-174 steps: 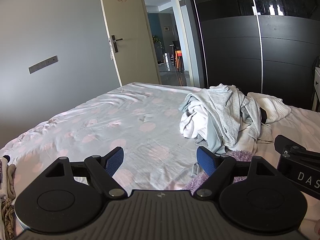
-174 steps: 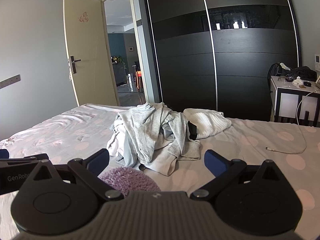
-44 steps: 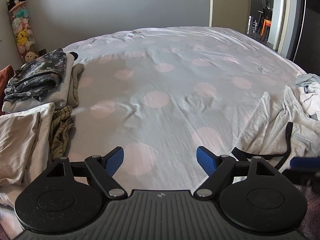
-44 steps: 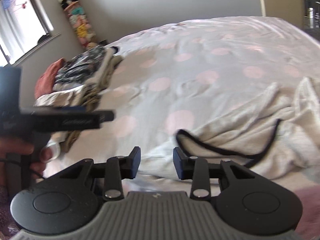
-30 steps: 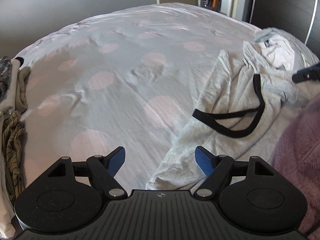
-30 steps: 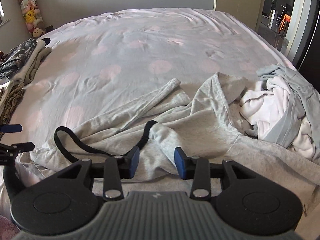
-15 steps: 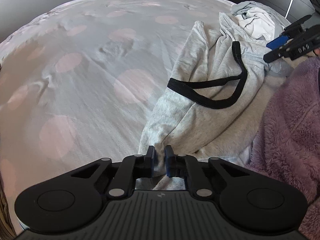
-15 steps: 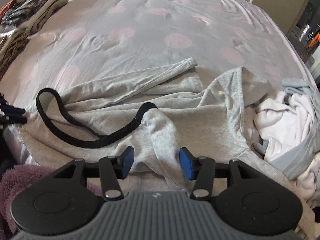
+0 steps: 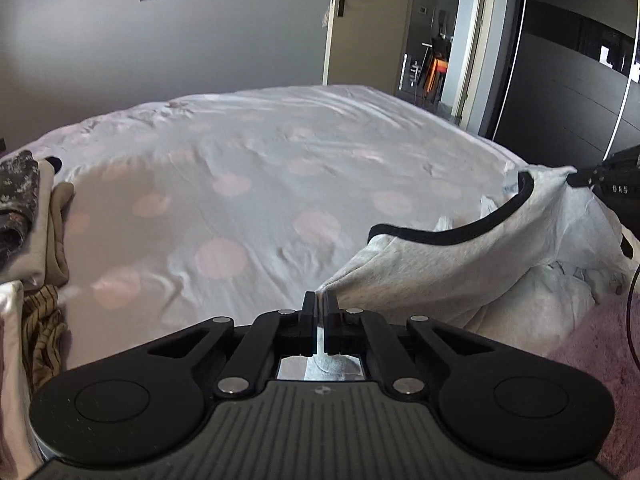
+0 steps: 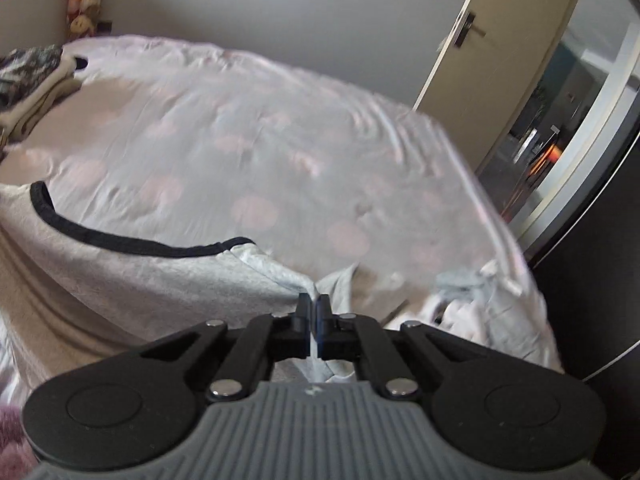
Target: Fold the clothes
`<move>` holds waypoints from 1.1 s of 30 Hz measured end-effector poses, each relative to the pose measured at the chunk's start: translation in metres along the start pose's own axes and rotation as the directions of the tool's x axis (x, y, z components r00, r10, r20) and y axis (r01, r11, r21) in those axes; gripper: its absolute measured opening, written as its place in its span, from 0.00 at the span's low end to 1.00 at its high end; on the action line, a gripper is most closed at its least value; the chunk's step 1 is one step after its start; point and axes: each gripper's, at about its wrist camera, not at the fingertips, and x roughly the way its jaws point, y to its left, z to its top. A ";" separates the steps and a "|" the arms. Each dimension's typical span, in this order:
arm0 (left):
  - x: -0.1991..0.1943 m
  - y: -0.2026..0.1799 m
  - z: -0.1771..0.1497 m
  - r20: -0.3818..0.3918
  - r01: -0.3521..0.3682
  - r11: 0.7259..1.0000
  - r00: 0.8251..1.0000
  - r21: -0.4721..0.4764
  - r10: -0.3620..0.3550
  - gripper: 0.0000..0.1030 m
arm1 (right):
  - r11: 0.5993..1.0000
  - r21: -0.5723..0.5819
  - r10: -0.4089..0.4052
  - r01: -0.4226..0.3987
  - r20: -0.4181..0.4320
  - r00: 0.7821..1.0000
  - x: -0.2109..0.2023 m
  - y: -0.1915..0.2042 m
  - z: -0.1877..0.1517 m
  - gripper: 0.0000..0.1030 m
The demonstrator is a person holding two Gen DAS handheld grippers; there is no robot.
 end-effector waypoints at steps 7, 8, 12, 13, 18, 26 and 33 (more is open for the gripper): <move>-0.052 0.028 0.050 0.200 -0.141 0.989 0.969 -0.047 0.148 0.01 | 1.000 -0.007 -0.006 0.008 0.301 0.954 -0.062 0.001 0.075 0.03; -0.063 0.033 0.059 0.234 -0.171 0.984 0.956 -0.056 0.179 0.01 | 1.000 -0.008 0.015 -0.013 0.323 0.946 -0.069 0.005 0.083 0.03; -0.085 0.051 0.086 0.268 -0.263 0.963 0.925 -0.059 0.269 0.01 | 0.995 -0.017 0.096 -0.097 0.409 0.908 -0.096 0.018 0.112 0.03; -0.083 0.055 0.090 0.244 -0.277 0.959 0.928 -0.059 0.283 0.01 | 0.991 -0.021 0.129 -0.132 0.411 0.903 -0.099 0.022 0.117 0.03; -0.040 0.063 0.055 0.067 -0.352 0.936 0.934 -0.008 0.352 0.01 | 0.934 0.005 0.344 -0.358 0.264 0.901 -0.072 0.058 0.099 0.03; -0.013 0.082 -0.019 -0.112 -0.412 0.911 0.906 -0.003 0.409 0.03 | 0.769 0.161 0.634 -0.619 -0.067 0.770 -0.020 0.133 0.013 0.03; -0.034 0.061 -0.056 -0.196 -0.271 0.954 0.950 -0.126 0.244 0.27 | 0.642 0.260 0.767 -0.721 -0.205 0.609 -0.021 0.192 -0.047 0.03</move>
